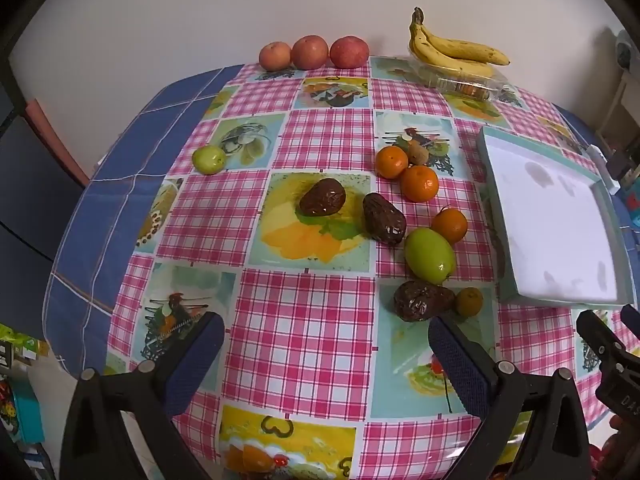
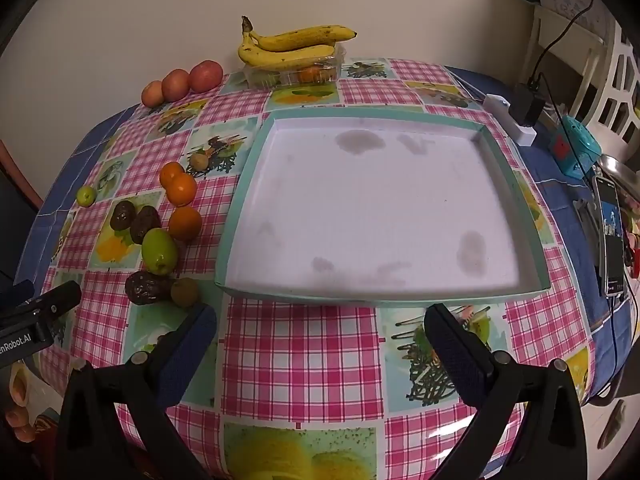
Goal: Organize fruits
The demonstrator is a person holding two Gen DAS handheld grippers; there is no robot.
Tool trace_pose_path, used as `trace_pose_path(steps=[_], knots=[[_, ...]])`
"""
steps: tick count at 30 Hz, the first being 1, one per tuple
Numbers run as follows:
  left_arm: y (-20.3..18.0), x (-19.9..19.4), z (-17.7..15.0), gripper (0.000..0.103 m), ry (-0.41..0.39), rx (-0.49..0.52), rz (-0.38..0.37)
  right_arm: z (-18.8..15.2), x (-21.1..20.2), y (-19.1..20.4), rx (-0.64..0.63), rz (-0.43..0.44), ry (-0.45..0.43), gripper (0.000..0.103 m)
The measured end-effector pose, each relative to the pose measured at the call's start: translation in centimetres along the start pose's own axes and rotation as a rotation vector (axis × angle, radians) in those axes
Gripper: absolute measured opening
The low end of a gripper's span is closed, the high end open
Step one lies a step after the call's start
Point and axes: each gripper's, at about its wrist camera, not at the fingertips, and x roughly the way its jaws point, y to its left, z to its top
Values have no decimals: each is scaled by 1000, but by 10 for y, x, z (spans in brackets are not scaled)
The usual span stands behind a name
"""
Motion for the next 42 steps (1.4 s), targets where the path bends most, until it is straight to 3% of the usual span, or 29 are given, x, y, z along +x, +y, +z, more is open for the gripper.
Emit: trace_pose_path(steps=[29, 42], knots=[[8, 2, -1, 103, 6, -28, 17, 2, 0, 0, 11, -3, 13, 103], [19, 2, 0, 103, -1, -50, -19, 2, 6, 5, 1, -20, 31, 103]])
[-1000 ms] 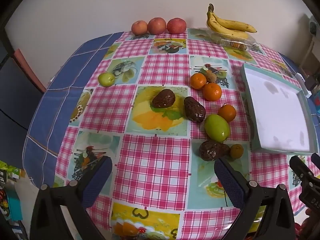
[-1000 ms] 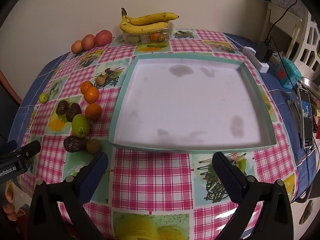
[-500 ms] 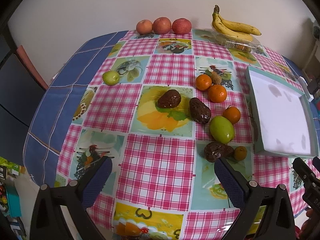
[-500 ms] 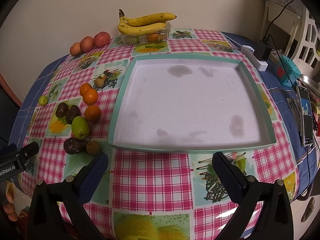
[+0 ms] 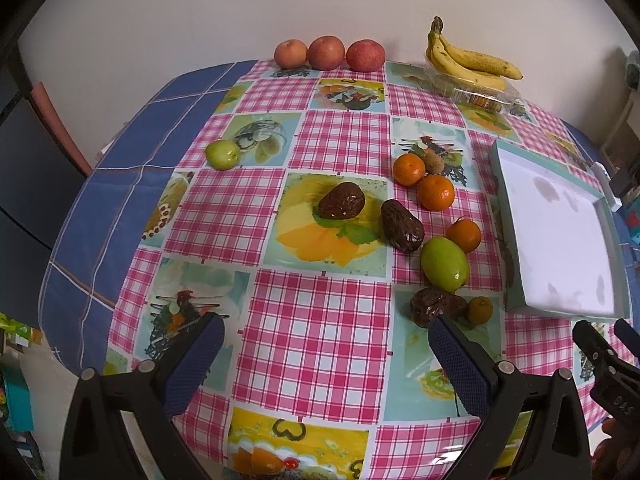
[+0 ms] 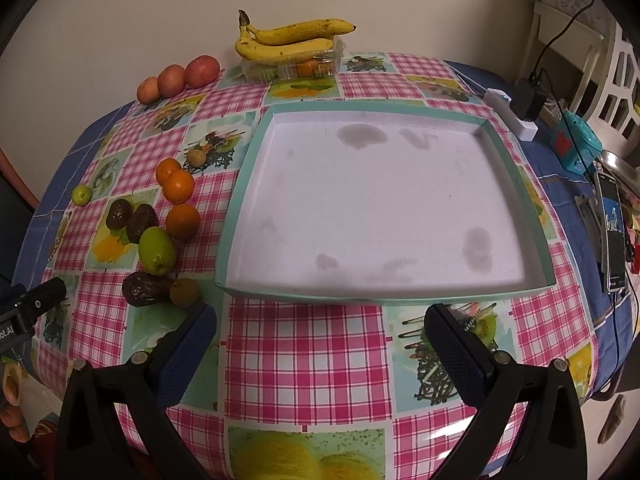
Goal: Organize fruits
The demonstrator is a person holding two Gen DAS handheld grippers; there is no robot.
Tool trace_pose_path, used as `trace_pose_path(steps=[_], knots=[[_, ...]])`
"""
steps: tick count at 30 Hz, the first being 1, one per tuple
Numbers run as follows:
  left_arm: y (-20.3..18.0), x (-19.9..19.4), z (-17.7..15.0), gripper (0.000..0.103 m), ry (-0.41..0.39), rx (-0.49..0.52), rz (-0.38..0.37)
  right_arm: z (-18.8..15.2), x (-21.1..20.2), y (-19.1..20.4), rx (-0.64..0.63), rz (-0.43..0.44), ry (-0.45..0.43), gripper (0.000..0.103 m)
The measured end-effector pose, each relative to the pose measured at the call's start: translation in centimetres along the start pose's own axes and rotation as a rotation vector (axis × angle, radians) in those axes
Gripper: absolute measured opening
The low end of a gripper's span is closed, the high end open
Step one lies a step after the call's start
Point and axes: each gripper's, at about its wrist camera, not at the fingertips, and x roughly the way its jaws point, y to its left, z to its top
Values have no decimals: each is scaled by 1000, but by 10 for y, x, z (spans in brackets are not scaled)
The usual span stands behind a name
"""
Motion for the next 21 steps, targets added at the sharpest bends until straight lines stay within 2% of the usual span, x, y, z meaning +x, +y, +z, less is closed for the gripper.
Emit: trace_pose_path(steps=[21], knots=[[-3, 1, 0, 103, 4, 12, 1, -1, 0, 2, -9, 5, 4, 103]])
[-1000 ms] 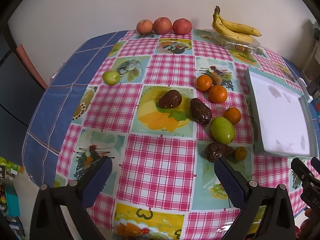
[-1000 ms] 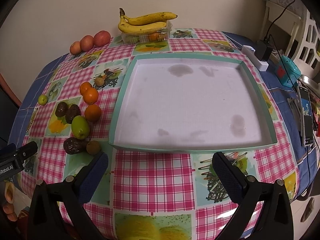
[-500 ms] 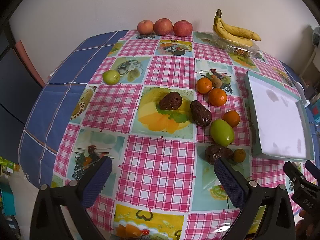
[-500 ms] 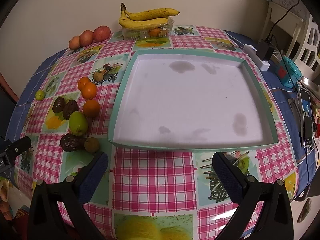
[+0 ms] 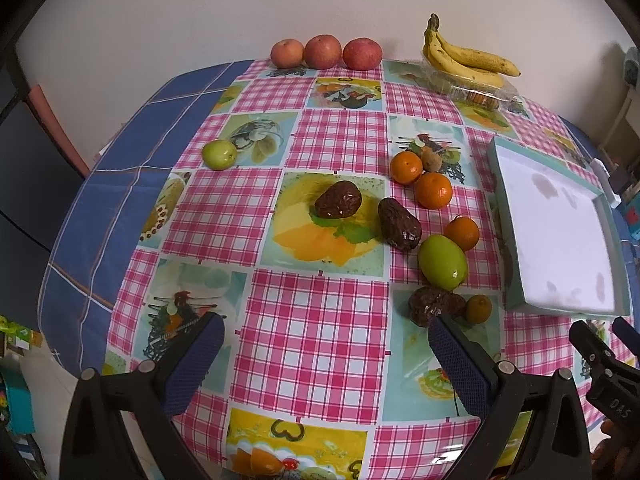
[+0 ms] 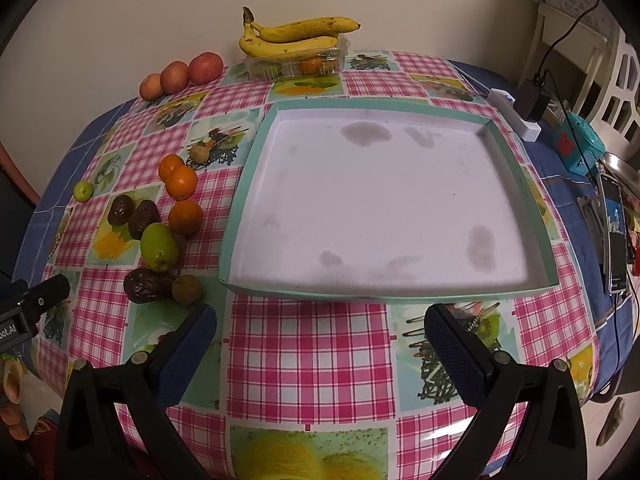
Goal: Organize fruits
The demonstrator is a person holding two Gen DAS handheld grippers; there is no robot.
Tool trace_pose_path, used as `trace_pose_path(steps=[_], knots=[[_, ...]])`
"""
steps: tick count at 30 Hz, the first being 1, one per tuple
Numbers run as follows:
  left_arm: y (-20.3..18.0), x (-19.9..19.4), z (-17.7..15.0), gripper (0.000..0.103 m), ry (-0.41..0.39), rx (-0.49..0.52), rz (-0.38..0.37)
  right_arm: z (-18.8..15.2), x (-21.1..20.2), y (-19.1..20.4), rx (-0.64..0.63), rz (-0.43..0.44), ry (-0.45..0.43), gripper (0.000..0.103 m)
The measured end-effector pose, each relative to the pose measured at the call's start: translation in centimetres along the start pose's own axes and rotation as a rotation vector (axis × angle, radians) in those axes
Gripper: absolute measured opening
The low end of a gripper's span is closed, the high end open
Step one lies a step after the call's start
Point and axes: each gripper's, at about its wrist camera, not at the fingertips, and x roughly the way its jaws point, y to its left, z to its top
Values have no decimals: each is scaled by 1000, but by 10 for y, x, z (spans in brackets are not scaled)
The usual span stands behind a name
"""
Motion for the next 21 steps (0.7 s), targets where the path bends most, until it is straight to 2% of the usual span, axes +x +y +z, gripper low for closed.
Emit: trace_pose_path(steps=[21], knots=[[8, 13, 3, 103, 5, -52, -103, 1, 4, 9, -19, 16, 9, 103]])
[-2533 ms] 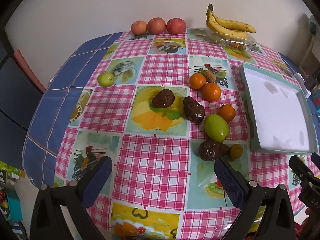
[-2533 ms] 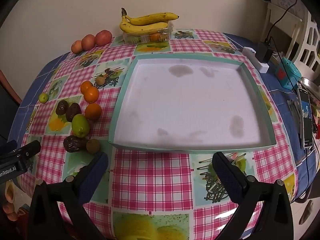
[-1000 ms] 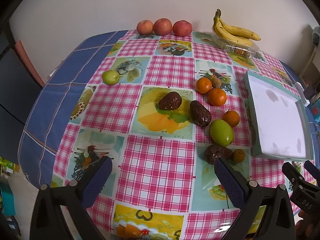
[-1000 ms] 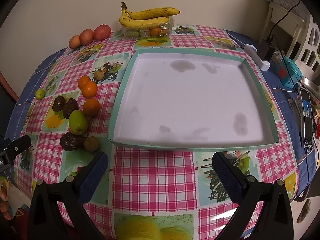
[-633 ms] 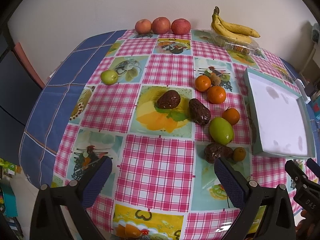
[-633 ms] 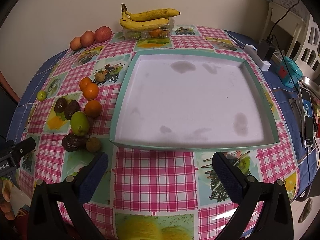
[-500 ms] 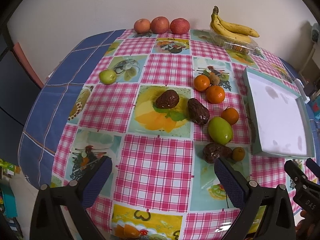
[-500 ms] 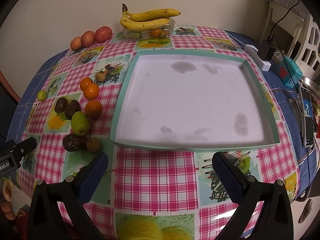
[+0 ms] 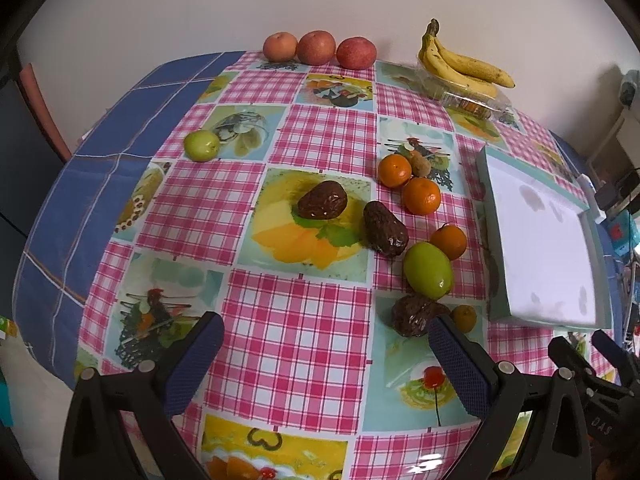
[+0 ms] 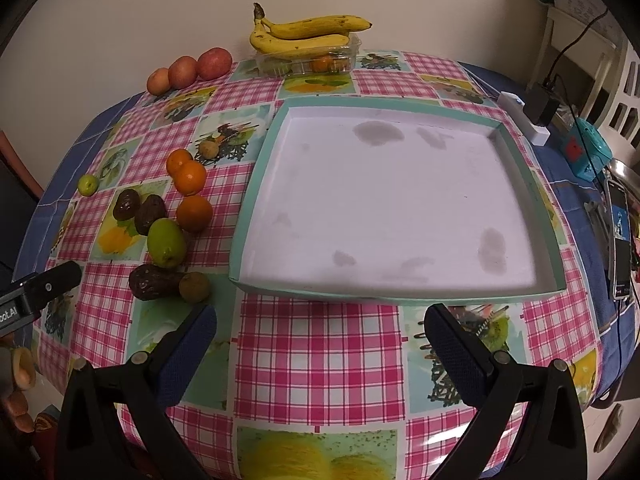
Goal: Organize fruits
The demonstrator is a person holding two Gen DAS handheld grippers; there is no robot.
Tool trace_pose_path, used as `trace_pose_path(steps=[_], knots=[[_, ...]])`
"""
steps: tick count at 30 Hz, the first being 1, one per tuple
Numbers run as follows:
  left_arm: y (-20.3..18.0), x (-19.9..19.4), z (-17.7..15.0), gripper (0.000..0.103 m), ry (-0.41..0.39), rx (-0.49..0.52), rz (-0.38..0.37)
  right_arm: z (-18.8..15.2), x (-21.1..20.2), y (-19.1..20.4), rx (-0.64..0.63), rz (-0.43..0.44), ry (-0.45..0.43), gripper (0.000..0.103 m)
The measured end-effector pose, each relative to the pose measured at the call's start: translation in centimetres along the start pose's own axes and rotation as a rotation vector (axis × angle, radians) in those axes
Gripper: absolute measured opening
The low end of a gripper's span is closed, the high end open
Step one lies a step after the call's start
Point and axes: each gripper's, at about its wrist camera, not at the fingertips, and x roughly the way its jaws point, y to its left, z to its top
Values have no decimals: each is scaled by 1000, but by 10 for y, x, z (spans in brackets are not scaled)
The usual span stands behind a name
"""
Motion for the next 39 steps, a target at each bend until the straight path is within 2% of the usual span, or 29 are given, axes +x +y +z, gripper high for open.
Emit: trace_pose_path(steps=[6, 10, 13, 15, 18, 22, 24, 28, 30, 34, 39], knots=[[4, -2, 3, 103, -54, -25, -33, 0, 1, 4, -16, 14, -6, 103], [1, -4, 7, 103, -106, -16, -42, 4, -5, 8, 8, 87, -57, 103], [-2, -4, 11, 103, -126, -7, -36, 9, -4, 14, -3, 139, -51, 103], [-2, -1, 14, 103, -118, -6, -25, 12, -5, 23, -35, 146, -52, 103], [2, 4, 19, 103, -73, -31, -76, 16, -10, 36, -86, 179, -80, 103], [2, 8, 24, 103, -55, -59, -39, 25, -10, 49, -115, 206, -94, 102], [6, 11, 30, 103, -41, -95, -31, 28, -6, 53, -116, 229, -83, 89], [11, 18, 39, 103, -11, -152, -41, 38, 2, 59, -102, 269, -61, 77], [11, 24, 44, 102, 12, -175, -44, 44, 4, 58, -79, 288, -56, 63], [13, 34, 54, 95, 43, -227, -110, 60, 9, 60, -56, 317, -50, 57], [27, 44, 69, 88, 63, -286, -118, 76, 20, 63, -28, 343, -18, 49]])
